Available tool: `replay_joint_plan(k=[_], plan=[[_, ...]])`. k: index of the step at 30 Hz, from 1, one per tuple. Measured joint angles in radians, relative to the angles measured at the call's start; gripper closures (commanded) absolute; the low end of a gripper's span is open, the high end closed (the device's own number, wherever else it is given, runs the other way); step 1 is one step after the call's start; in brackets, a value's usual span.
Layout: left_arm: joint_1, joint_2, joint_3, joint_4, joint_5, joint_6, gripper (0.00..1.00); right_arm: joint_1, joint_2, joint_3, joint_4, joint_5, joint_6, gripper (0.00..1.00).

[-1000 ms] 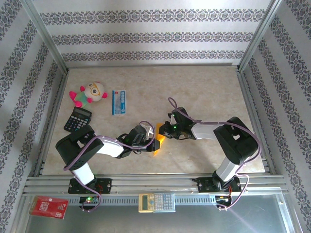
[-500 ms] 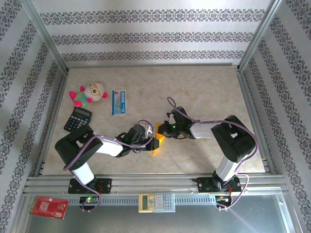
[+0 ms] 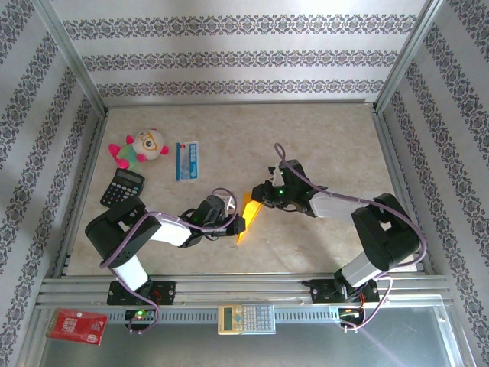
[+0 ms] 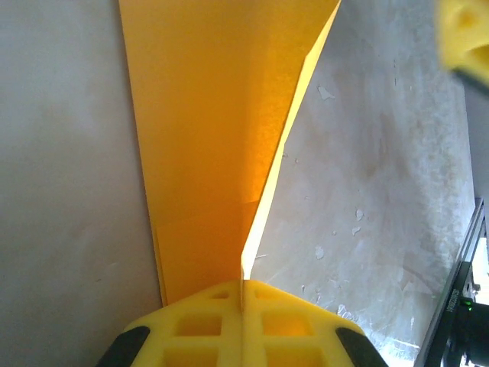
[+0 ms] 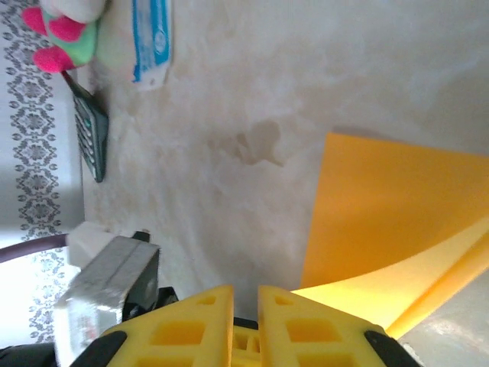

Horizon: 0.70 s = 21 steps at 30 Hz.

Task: Fold a paper plane with a square sheet of paper (pick it up from the middle)
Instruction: Fold the wing for the fifth time at the center of the table.

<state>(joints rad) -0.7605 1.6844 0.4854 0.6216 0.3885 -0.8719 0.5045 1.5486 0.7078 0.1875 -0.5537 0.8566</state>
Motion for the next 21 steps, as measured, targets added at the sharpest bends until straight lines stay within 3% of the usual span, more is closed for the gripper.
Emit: replay_joint_plan(k=[10,21], plan=[[0.030,0.014,-0.037,0.087,0.038,-0.073,1.00,-0.009,-0.005,-0.001,-0.048,0.011,-0.084,0.84],[0.041,0.025,-0.047,0.122,0.052,-0.109,1.00,0.043,0.139,0.050,-0.054,0.013,-0.108,0.91]])
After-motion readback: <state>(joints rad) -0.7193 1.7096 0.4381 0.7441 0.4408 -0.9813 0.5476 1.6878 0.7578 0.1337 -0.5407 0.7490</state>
